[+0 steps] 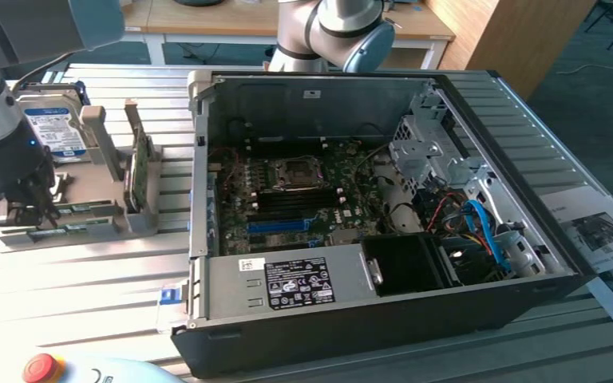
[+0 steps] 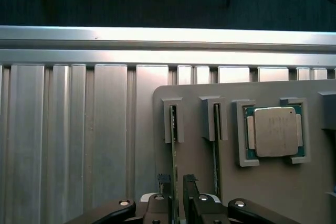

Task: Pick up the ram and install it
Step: 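Pick up the ram and move it above insertion slot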

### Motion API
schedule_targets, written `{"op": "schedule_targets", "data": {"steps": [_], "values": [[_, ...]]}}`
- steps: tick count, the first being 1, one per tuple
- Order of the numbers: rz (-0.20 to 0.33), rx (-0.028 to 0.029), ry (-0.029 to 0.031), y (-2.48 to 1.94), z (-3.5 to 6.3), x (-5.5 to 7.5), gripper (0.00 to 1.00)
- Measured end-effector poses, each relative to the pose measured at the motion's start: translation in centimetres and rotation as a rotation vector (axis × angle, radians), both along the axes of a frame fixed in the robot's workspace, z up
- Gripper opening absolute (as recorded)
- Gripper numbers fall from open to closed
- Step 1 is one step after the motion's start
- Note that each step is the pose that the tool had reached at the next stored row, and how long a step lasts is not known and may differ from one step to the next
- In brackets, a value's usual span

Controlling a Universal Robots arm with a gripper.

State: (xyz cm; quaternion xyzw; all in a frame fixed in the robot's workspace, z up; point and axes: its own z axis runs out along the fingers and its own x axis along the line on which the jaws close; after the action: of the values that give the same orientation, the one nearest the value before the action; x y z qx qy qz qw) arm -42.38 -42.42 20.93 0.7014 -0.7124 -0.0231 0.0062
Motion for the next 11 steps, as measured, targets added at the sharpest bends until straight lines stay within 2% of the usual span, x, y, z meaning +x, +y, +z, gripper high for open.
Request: {"op": "schedule_targets", "data": {"steps": [11], "values": [[0.002, -0.0002, 0.0003, -0.02, -0.13, 0.00, 0.24]]}}
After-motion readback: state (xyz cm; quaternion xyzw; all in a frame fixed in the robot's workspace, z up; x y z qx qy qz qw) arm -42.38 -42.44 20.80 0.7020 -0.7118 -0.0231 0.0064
